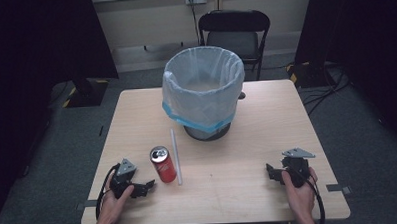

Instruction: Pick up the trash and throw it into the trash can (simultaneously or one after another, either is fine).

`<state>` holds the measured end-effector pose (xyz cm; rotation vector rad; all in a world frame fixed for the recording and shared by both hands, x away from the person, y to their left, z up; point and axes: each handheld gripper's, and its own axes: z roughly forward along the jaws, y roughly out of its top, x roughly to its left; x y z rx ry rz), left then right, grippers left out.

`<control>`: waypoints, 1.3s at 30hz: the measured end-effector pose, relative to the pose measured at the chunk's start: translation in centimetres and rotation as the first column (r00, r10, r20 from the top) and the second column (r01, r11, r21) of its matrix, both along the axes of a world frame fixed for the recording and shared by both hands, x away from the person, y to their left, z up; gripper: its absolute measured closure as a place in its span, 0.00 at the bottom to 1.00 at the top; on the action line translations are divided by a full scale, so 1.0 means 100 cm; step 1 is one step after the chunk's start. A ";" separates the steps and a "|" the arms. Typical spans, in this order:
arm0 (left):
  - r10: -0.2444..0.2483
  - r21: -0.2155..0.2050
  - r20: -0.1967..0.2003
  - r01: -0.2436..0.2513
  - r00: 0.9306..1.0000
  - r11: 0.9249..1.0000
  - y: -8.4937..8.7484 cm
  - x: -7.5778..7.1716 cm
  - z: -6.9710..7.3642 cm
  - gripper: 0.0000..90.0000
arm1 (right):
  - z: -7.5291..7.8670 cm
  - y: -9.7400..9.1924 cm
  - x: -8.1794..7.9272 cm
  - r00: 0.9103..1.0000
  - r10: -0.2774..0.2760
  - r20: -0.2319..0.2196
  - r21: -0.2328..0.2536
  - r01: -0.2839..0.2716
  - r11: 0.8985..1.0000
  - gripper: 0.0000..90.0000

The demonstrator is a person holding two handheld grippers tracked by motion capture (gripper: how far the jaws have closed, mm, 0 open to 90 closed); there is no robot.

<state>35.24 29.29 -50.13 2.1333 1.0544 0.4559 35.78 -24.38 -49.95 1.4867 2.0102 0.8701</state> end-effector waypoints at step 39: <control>-0.217 -0.253 0.011 0.212 0.976 0.944 -0.013 -0.018 0.023 0.22 | 0.000 0.000 0.000 1.000 0.000 0.000 0.000 0.000 1.000 0.15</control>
